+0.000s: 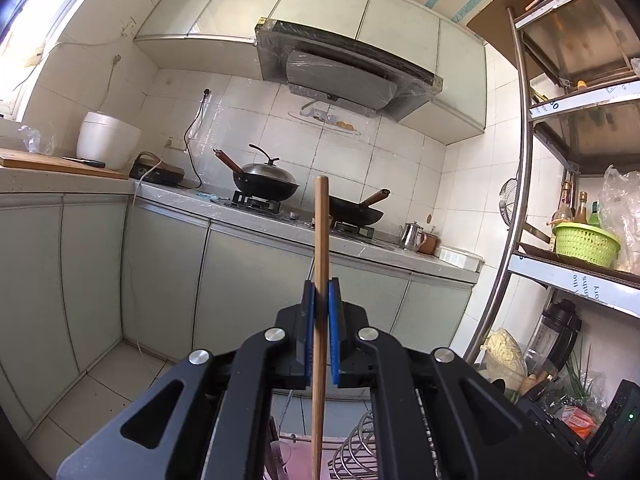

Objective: Organize utensils
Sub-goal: 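Lower the wooden chopstick into a pink cup with the left tool while the right lowers the black stick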

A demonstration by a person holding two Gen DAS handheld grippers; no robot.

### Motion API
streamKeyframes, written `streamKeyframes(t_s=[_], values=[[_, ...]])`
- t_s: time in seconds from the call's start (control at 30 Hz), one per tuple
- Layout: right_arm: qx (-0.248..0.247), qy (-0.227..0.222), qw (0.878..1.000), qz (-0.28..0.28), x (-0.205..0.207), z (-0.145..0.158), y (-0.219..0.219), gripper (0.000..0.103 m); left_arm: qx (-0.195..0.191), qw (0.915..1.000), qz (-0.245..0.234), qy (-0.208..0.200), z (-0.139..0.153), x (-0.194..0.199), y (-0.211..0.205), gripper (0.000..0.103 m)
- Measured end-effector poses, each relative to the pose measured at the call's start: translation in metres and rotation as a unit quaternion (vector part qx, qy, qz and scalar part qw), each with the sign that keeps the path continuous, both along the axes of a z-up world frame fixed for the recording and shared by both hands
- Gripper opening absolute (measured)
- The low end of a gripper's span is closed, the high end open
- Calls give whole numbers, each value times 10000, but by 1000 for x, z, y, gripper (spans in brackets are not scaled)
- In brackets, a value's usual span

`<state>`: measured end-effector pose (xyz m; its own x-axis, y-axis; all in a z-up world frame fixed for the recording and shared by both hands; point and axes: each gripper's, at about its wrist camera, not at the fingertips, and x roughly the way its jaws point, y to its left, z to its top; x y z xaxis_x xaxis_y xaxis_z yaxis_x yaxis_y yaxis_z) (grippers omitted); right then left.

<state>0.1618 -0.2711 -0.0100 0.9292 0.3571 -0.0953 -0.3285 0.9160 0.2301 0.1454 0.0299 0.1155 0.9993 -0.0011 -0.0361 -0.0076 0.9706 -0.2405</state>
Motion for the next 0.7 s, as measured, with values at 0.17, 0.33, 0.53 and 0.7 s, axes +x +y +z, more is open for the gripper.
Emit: streamKeyframes(t_s=[0.17, 0.33, 0.53, 0.7], values=[[48, 173, 9998, -1, -1, -5, -4, 3, 304, 9987, 273, -292, -9, 2, -9, 6], [72, 278, 9996, -3, 1, -6, -6, 3, 510, 9967, 374, -513, -12, -4, -18, 6], [65, 387, 9992, -2, 4, -9, -4, 3, 648, 9949, 408, -650, -14, -4, -20, 6], [21, 535, 9986, -15, 6, -13, -5, 3, 600, 9968, 349, -396, -31, 4, -18, 6]])
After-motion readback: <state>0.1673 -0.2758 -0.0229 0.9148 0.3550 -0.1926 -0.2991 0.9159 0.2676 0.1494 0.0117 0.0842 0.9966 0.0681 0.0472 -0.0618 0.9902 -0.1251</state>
